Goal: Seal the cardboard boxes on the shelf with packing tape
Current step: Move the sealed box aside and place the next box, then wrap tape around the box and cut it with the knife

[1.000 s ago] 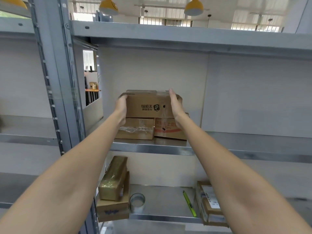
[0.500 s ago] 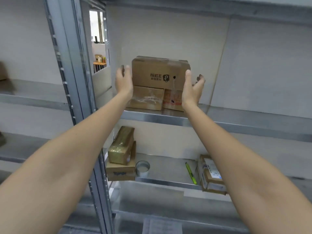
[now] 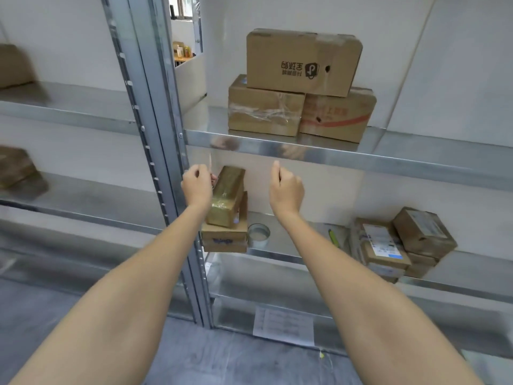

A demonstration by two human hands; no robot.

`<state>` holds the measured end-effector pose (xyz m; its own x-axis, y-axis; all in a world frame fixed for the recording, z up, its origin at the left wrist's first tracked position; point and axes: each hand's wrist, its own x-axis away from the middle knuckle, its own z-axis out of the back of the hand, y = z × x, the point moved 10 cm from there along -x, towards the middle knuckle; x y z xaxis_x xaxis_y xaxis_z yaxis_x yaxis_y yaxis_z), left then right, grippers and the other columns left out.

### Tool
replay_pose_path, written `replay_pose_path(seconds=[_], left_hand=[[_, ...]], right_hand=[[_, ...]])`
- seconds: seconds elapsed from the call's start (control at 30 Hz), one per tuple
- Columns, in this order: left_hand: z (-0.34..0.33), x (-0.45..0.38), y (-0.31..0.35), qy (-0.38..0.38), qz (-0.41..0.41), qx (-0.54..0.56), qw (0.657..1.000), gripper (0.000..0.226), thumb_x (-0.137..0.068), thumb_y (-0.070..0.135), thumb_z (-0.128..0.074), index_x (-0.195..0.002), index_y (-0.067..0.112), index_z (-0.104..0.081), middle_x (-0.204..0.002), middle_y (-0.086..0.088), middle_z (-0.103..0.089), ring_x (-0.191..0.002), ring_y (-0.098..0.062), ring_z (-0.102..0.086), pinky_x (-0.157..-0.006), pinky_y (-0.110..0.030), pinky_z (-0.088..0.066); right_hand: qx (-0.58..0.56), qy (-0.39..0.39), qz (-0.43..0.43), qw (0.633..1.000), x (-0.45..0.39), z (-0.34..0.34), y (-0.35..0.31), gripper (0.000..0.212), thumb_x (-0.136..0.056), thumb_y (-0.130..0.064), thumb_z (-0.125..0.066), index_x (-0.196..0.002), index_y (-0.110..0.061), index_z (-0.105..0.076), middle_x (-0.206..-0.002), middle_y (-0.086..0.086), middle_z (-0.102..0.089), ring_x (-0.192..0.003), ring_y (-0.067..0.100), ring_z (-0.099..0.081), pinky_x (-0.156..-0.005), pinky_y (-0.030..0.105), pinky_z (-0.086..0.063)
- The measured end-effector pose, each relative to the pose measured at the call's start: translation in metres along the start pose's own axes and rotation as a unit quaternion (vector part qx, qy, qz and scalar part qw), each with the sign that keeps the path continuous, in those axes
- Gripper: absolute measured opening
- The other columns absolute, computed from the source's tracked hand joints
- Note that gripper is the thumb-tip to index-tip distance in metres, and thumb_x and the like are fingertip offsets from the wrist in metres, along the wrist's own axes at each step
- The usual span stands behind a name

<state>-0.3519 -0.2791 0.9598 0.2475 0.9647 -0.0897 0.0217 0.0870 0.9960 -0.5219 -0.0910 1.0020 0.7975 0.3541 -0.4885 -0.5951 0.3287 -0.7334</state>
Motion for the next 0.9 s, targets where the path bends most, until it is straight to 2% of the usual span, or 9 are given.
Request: replay_pose_path(seconds=[0.07, 0.13, 0.2, 0.27, 0.4, 0.57, 0.7, 0.8, 0.9], left_hand=[[0.005, 0.0, -0.03, -0.006, 0.023, -0.037, 0.999, 0.026, -0.092, 0.015, -0.045, -0.072, 0.016, -0.061, -0.082, -0.005, -0.065, -0.083, -0.022, -0.06, -0.077, -0.036, -0.047], [0.002, 0.001, -0.054, -0.039, 0.039, -0.094, 0.994, 0.018, -0.096, 0.022, -0.052, -0.102, 0.011, -0.065, -0.106, -0.007, -0.064, -0.102, -0.023, -0.058, -0.085, -0.033, -0.044], [-0.01, 0.004, -0.078, -0.091, 0.034, -0.183, 0.978, 0.05, -0.094, 0.033, -0.061, -0.137, 0.011, -0.048, -0.139, -0.01, -0.05, -0.127, -0.025, -0.045, -0.103, -0.037, -0.038], [-0.02, 0.01, -0.098, -0.111, 0.023, -0.273, 0.955, 0.083, -0.087, 0.044, -0.068, -0.152, 0.013, -0.025, -0.157, -0.011, -0.025, -0.143, -0.031, -0.022, -0.115, -0.047, -0.025], [-0.039, 0.019, -0.133, -0.08, 0.056, -0.305, 0.947, 0.116, -0.074, 0.049, -0.079, -0.155, 0.021, -0.001, -0.16, -0.011, -0.003, -0.145, -0.035, -0.007, -0.114, -0.058, -0.023], [-0.042, 0.004, -0.142, -0.015, 0.049, -0.263, 0.963, 0.118, -0.069, 0.039, -0.085, -0.153, 0.015, -0.007, -0.156, -0.015, -0.017, -0.144, -0.034, -0.019, -0.114, -0.053, -0.027], [-0.034, -0.005, -0.145, 0.0, 0.049, -0.202, 0.978, 0.113, -0.069, 0.034, -0.087, -0.152, 0.017, -0.012, -0.152, -0.011, -0.029, -0.14, -0.028, -0.031, -0.113, -0.047, -0.034], [-0.02, -0.011, -0.152, -0.038, 0.072, -0.129, 0.988, 0.11, -0.068, 0.031, -0.088, -0.15, 0.018, -0.014, -0.147, -0.008, -0.037, -0.133, -0.023, -0.04, -0.109, -0.035, -0.037], [-0.012, -0.01, -0.152, -0.145, 0.049, -0.143, 0.978, 0.1, -0.069, 0.026, -0.088, -0.14, 0.017, -0.017, -0.138, 0.001, -0.036, -0.129, -0.014, -0.039, -0.102, -0.022, -0.032]], right_hand=[[-0.001, -0.046, -0.042, 0.998, 0.01, -0.025, 0.022, 0.048, -0.103, -0.036, -0.035, -0.061, -0.015, -0.044, -0.063, 0.011, -0.052, -0.07, 0.037, -0.056, -0.058, 0.033, -0.029], [-0.009, -0.089, -0.09, 0.992, 0.017, -0.048, 0.042, 0.047, -0.102, -0.042, -0.034, -0.067, -0.014, -0.048, -0.073, 0.013, -0.059, -0.078, 0.035, -0.058, -0.062, 0.034, -0.034], [-0.031, -0.126, -0.141, 0.981, 0.024, -0.072, 0.06, 0.046, -0.101, -0.045, -0.034, -0.078, -0.011, -0.055, -0.085, 0.014, -0.064, -0.087, 0.034, -0.059, -0.071, 0.036, -0.039], [-0.077, -0.148, -0.187, 0.968, 0.03, -0.091, 0.071, 0.041, -0.101, -0.045, -0.036, -0.091, -0.012, -0.059, -0.095, 0.014, -0.065, -0.097, 0.033, -0.059, -0.078, 0.035, -0.04], [-0.11, -0.192, -0.231, 0.947, 0.032, -0.122, 0.084, 0.044, -0.102, -0.043, -0.034, -0.129, -0.016, -0.056, -0.134, 0.009, -0.057, -0.125, 0.029, -0.048, -0.097, 0.03, -0.034], [-0.131, -0.216, -0.276, 0.927, 0.026, -0.151, 0.111, 0.051, -0.099, -0.054, -0.034, -0.139, -0.026, -0.048, -0.142, 0.002, -0.051, -0.131, 0.027, -0.044, -0.104, 0.032, -0.031], [-0.159, -0.212, -0.31, 0.913, 0.024, -0.163, 0.128, 0.056, -0.098, -0.057, -0.035, -0.145, -0.028, -0.041, -0.149, -0.004, -0.044, -0.136, 0.022, -0.04, -0.107, 0.028, -0.027], [-0.163, -0.208, -0.314, 0.912, 0.007, -0.168, 0.134, 0.056, -0.101, -0.053, -0.03, -0.148, -0.023, -0.037, -0.154, -0.003, -0.036, -0.14, 0.021, -0.034, -0.112, 0.029, -0.023], [-0.153, -0.215, -0.343, 0.902, -0.01, -0.172, 0.146, 0.056, -0.102, -0.052, -0.024, -0.147, -0.022, -0.037, -0.152, 0.001, -0.039, -0.138, 0.025, -0.036, -0.11, 0.032, -0.026]])
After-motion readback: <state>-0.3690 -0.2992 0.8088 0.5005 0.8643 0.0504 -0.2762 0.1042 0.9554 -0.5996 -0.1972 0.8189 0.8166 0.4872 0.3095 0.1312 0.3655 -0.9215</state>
